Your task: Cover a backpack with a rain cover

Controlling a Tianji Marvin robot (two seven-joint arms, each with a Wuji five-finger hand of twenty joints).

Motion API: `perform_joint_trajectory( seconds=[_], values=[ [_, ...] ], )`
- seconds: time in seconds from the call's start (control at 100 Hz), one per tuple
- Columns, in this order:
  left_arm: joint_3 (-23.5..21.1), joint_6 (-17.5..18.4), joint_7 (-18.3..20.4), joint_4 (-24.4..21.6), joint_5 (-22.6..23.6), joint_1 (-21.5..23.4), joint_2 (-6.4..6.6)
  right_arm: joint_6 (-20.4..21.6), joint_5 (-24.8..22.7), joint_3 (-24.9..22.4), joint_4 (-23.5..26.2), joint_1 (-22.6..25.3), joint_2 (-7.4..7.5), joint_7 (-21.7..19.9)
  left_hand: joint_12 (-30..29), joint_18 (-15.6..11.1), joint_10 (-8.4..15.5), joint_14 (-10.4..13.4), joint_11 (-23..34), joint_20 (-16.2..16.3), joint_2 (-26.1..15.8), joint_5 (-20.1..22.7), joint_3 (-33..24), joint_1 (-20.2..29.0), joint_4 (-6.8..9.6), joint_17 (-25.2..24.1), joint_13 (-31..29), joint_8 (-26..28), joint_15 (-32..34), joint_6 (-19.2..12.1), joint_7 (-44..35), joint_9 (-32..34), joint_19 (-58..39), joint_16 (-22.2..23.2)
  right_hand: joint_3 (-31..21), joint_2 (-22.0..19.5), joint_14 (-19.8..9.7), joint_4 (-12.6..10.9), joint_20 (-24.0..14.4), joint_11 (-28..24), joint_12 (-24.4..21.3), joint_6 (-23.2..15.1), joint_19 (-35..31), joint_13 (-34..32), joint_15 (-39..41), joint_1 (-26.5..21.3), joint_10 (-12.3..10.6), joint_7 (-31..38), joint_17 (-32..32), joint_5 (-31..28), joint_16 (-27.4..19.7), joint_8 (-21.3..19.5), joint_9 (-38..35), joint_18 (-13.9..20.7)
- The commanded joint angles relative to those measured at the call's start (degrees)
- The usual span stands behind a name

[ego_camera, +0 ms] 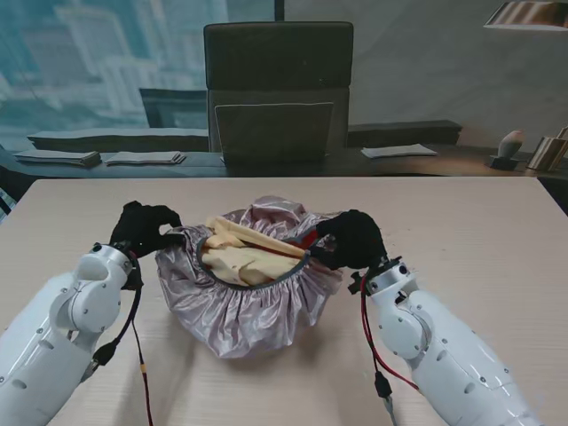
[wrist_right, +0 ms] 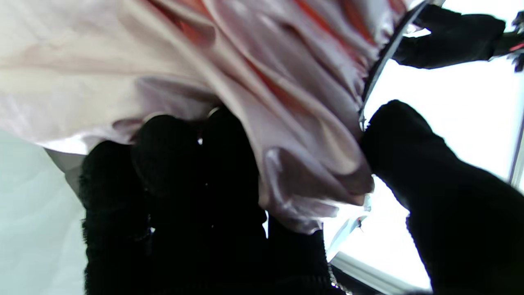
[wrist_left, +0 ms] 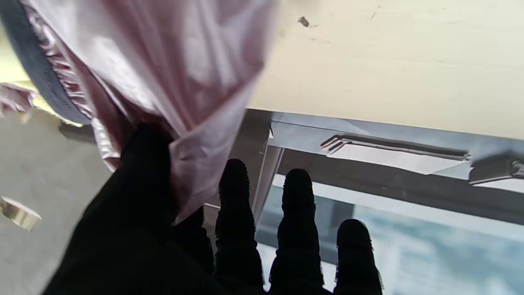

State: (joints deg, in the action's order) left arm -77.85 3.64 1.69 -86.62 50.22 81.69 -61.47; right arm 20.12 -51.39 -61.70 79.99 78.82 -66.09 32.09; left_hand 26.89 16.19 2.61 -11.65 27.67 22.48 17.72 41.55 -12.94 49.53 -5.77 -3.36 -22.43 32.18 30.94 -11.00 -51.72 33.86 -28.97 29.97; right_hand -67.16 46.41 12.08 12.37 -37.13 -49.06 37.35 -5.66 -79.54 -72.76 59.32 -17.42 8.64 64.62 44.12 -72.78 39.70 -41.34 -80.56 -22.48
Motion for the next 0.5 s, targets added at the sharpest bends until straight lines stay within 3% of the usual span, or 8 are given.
perform_joint_trajectory(
  seconds=[0.0,0.15,0.19,0.2,0.23,0.32,0.38,0.49],
  values=[
    [0.3,0.7,3.4,-1.5,-2.7,1.0,0.48,0.3,0.5,0.7,-0.3,-0.2,0.18,0.3,-0.5,1.0,-0.8,-0.4,-0.4,-1.1,-1.4,3.2,-3.9,-0.3,-0.40,-1.1,-1.9,-0.6,-0.7,-6.8,-1.3,1.8,-2.1,0.6,-0.6,0.1,-0.3,-1.8,-1.0,0.5,-0.4,1.0,-0.4,-1.7,-0.1,-1.0,2.3,1.0,0.2,-3.1,-0.3,0.5,-2.7,-0.6],
    [-0.4,2.7,11.1,-5.1,2.7,2.8,2.06,-0.2,1.4,1.2,0.1,-0.2,0.08,-0.9,-1.4,0.7,-0.4,1.4,-2.6,-2.8,0.5,0.2,-1.8,-0.6,0.32,-0.9,-1.6,-1.2,-3.0,-7.0,0.0,-0.6,-3.1,-0.6,-0.6,0.1,0.0,-1.8,-0.8,0.8,-0.6,1.1,-0.2,-1.7,-0.4,-1.1,2.5,0.7,0.4,-3.1,-0.4,0.7,-2.7,-1.2],
    [-1.0,3.0,14.0,-6.6,3.6,3.5,2.48,-0.3,1.8,1.2,0.2,-0.1,0.02,-1.1,-2.2,0.8,-2.2,1.3,-4.3,-4.4,3.4,-6.9,-1.1,-1.4,0.85,-0.9,0.4,-2.6,-4.9,-3.6,4.5,-5.4,-2.4,-1.4,-0.6,0.1,0.0,-1.8,-0.8,0.9,-0.7,1.1,-0.1,-1.7,-0.4,-1.2,2.5,0.6,0.4,-3.1,-0.5,0.8,-2.7,-1.2],
    [-1.1,3.0,14.7,-6.9,3.8,3.6,2.56,-0.4,1.8,1.2,0.2,-0.1,0.00,-1.1,-2.5,0.9,-2.5,1.3,-4.6,-5.2,4.5,-8.3,-4.4,-3.5,0.11,-0.9,1.1,-2.4,-5.4,-2.3,6.7,-6.6,-2.3,-1.7,-0.6,0.1,0.0,-1.8,-0.8,0.9,-0.7,1.1,-0.1,-1.7,-0.4,-1.1,2.5,0.6,0.4,-3.1,-0.5,0.8,-2.7,-1.2],
    [-1.6,3.3,16.8,-8.1,3.9,4.1,2.82,-0.4,2.0,1.2,0.3,-0.1,-0.03,-1.2,-3.3,0.7,-3.8,1.1,-6.2,-6.4,7.2,-14.6,-17.1,-12.3,0.73,-1.0,4.6,-4.2,-7.5,2.9,13.2,-11.9,-1.1,-2.6,-0.6,0.0,0.1,-1.8,-0.8,1.0,-0.7,1.2,-0.1,-1.7,-0.5,-1.2,2.6,0.6,0.4,-3.1,-0.5,0.8,-2.7,-1.2],
    [-3.2,3.8,23.2,-11.7,2.5,5.3,3.52,-0.5,2.3,1.2,0.6,0.0,-0.07,-1.5,-8.6,-0.4,-6.0,1.4,-15.7,-7.4,13.6,-31.8,-15.6,-15.6,0.44,-1.0,15.0,-12.5,-13.8,9.2,23.0,-23.1,6.6,-5.8,-0.5,0.1,0.0,-1.8,-0.8,1.0,-0.8,1.1,-0.2,-1.7,-0.4,-1.3,2.6,0.6,0.6,-3.1,-0.5,0.9,-2.7,-1.4],
    [-3.9,4.2,24.0,-12.8,-0.3,5.8,3.59,-0.6,2.7,1.1,0.9,0.1,-0.11,-1.9,-9.0,-0.7,-6.8,1.5,-20.6,-5.6,15.9,-32.8,-14.8,-17.1,-0.11,-1.2,17.5,-17.5,-16.5,11.4,29.3,-25.2,10.1,-7.3,-0.5,0.1,0.2,-1.8,-0.7,1.1,-0.9,1.2,-0.1,-1.7,-0.5,-1.3,2.7,0.4,0.5,-3.0,-0.5,1.1,-2.7,-1.4],
    [-3.6,5.5,23.1,-13.5,-6.8,5.7,3.32,-0.9,3.0,1.3,1.1,0.2,-0.15,-2.4,-7.5,-0.9,-6.7,1.7,-22.0,-4.3,16.6,-32.8,-14.9,-18.8,-0.73,-1.7,18.4,-18.6,-18.8,11.0,31.0,-26.1,12.3,-8.3,-0.4,0.0,0.4,-1.7,-0.7,1.2,-0.9,1.4,-0.1,-1.7,-0.6,-1.4,2.8,0.4,0.7,-3.1,-0.6,1.3,-2.7,-1.8]
  ],
)
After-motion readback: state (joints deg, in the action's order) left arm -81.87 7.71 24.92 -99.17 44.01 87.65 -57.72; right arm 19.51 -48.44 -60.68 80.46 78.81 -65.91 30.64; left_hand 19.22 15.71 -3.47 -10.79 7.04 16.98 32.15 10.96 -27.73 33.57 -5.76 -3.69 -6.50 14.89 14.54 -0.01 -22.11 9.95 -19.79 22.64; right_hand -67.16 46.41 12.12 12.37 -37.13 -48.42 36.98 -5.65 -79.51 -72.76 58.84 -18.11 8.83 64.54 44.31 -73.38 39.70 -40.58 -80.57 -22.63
